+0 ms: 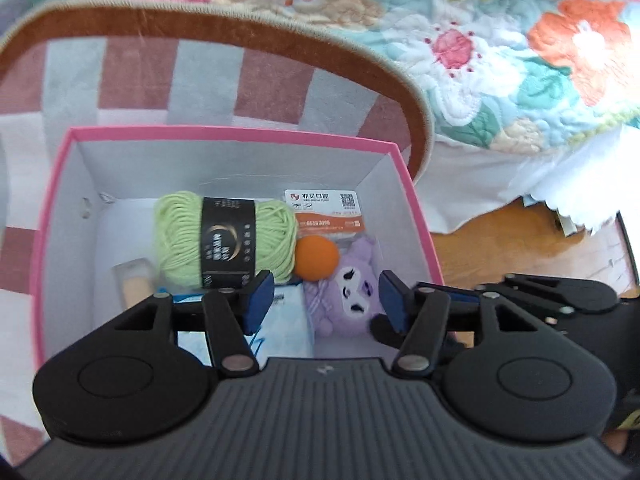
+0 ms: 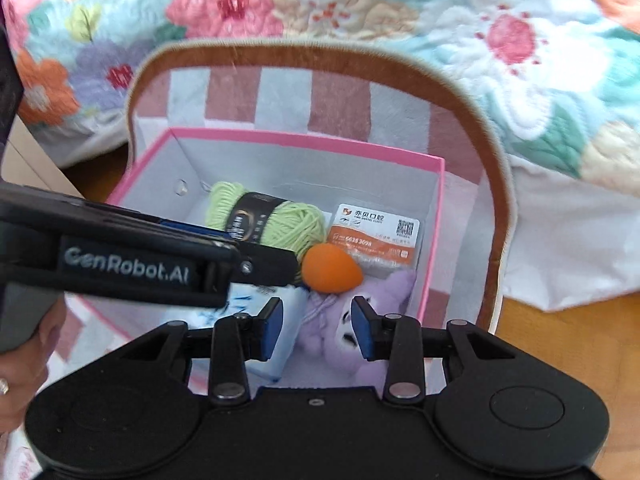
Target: Organize objects
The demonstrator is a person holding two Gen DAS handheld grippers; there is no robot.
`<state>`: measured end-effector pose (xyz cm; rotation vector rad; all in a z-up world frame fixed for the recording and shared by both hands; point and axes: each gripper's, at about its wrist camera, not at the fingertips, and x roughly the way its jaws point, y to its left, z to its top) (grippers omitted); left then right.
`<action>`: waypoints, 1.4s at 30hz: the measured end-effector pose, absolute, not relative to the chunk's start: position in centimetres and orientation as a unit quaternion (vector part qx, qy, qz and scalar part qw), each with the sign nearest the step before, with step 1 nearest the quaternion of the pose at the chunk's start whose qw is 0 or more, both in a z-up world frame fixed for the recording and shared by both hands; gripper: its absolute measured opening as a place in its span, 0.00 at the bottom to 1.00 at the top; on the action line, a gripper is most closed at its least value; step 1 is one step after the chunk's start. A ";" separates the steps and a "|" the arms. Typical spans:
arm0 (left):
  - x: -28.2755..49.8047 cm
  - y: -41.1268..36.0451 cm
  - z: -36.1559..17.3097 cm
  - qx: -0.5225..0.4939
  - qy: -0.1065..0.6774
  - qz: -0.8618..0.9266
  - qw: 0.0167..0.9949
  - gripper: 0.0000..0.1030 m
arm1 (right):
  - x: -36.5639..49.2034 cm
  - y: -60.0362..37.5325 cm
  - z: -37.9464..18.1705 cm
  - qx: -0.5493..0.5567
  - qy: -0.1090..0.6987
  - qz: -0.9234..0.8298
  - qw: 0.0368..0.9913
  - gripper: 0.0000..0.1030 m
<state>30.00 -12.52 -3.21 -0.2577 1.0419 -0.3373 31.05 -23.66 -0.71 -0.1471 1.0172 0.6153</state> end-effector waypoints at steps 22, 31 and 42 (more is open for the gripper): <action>14.5 -6.8 8.8 -0.032 0.490 -0.056 0.869 0.71 | 19.1 -26.1 10.5 -0.059 0.461 0.287 0.838 0.43; 11.4 -5.3 8.1 -0.035 0.494 -0.042 0.868 0.78 | 15.2 -26.2 10.5 -0.039 0.459 0.283 0.841 0.58; 9.5 -4.3 6.0 -0.037 0.521 -0.043 0.852 0.78 | 12.4 -26.1 10.0 -0.047 0.459 0.270 0.845 0.65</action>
